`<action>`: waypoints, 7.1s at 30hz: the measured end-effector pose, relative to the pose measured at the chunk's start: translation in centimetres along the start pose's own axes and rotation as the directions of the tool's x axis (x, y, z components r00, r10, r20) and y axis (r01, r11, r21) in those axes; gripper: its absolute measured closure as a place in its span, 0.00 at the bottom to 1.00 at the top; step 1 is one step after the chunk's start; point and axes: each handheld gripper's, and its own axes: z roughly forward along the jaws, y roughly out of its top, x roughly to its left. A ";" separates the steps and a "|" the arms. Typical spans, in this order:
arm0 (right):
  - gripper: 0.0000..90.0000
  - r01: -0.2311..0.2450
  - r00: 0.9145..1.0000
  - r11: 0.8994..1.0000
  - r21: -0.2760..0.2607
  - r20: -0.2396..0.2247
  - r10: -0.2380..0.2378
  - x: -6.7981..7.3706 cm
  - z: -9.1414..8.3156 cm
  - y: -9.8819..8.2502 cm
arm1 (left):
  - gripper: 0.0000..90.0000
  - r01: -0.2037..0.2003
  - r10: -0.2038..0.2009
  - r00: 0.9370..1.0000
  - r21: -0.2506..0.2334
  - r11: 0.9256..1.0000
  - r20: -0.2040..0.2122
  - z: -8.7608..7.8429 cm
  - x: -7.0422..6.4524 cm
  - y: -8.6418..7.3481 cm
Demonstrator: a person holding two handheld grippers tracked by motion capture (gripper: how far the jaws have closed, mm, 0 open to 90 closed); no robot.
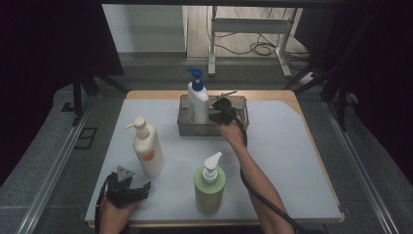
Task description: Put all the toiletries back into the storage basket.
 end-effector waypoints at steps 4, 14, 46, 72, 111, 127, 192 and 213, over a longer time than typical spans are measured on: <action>1.00 -0.005 1.000 1.000 0.006 -0.003 0.005 0.0 0.1 0.0 | 0.13 0.000 0.000 1.000 0.000 1.000 0.000 0.0 0.0 0.0; 1.00 -0.003 1.000 1.000 0.011 -0.013 0.003 0.2 0.5 -0.1 | 0.13 0.000 0.000 1.000 0.000 1.000 0.000 0.0 0.0 0.0; 0.99 0.021 0.999 1.000 0.016 -0.041 -0.020 2.5 1.9 0.6 | 0.13 -0.001 0.001 1.000 0.000 1.000 0.000 0.0 0.0 0.0; 0.99 0.025 0.998 1.000 0.015 -0.065 -0.024 4.0 2.2 1.0 | 0.13 -0.001 0.001 1.000 0.001 1.000 0.000 0.0 0.0 0.0; 0.57 0.092 0.991 0.994 -0.064 -0.091 -0.098 3.8 -1.8 0.8 | 0.13 -0.002 0.002 1.000 -0.001 1.000 -0.002 0.0 0.0 0.0; 0.29 0.161 0.978 0.982 -0.098 -0.116 -0.172 3.8 -4.6 -0.4 | 0.13 -0.002 0.002 1.000 0.000 1.000 0.000 0.0 0.0 0.0; 0.00 0.312 0.924 0.944 -0.106 -0.199 -0.328 3.1 -13.2 -12.7 | 0.13 -0.001 0.001 1.000 -0.002 1.000 -0.002 0.0 0.0 0.0; 0.00 0.299 0.911 0.948 -0.106 -0.264 -0.316 4.6 -16.0 -16.1 | 0.13 0.007 -0.007 1.000 -0.011 1.000 -0.007 0.0 -0.1 -0.1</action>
